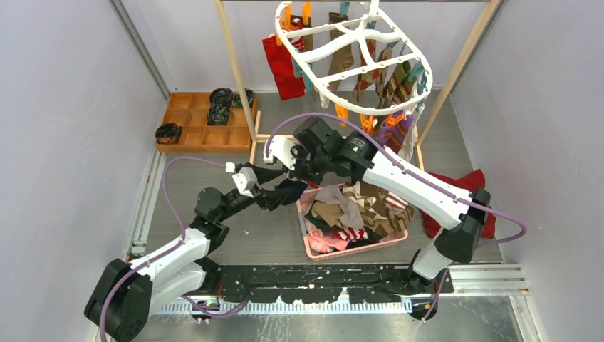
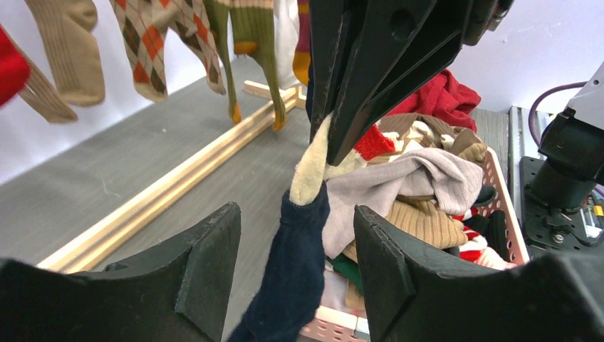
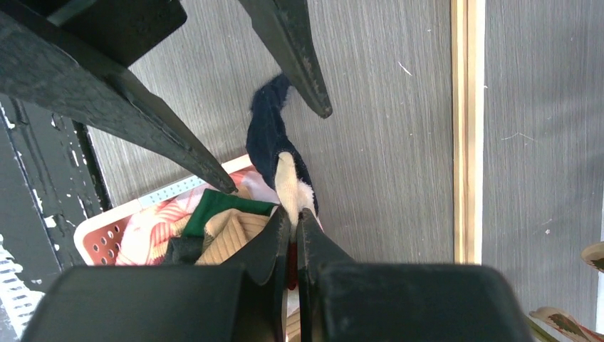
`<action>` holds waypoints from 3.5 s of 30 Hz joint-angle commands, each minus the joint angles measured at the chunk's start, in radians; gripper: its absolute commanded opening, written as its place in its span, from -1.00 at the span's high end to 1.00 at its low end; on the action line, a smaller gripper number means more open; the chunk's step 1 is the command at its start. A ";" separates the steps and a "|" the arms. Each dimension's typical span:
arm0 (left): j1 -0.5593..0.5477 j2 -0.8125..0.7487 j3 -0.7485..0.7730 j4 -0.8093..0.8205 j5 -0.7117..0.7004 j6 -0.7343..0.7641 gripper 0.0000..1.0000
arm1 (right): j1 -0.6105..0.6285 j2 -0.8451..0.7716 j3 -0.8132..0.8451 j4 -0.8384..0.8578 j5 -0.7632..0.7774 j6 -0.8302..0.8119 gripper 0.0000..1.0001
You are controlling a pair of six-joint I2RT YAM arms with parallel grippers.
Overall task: Clip the socks to the hanger
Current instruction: Pick up the sock from the bin.
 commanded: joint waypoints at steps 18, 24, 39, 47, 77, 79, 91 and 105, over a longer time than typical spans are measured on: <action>-0.070 -0.024 0.031 -0.002 0.063 0.095 -0.26 | 0.034 -0.090 -0.021 0.010 -0.056 -0.032 0.84; -0.072 -0.005 0.049 0.020 0.064 0.059 0.05 | 0.044 -0.089 -0.027 0.011 -0.051 -0.037 0.83; -0.090 -0.040 0.007 0.096 0.010 -0.079 0.99 | 0.046 -0.145 -0.090 0.089 -0.055 -0.008 0.49; -0.090 -0.171 -0.088 0.203 -0.140 -0.317 0.99 | 0.045 -0.404 -0.320 0.354 -0.026 0.106 -0.59; -0.091 -0.286 -0.120 0.338 -0.156 -0.563 0.99 | 0.110 -0.492 -0.600 0.875 -0.202 0.132 0.15; -0.090 -0.289 -0.120 0.336 -0.156 -0.566 0.99 | 0.110 -0.498 -0.599 0.873 -0.197 0.133 0.35; -0.090 -0.326 -0.108 0.170 -0.091 -0.469 0.66 | 0.125 -0.551 -0.525 0.695 -0.133 0.134 0.98; -0.121 -0.434 -0.005 -0.124 0.010 -0.186 -0.33 | 0.133 -0.442 -0.236 0.100 0.007 0.149 0.97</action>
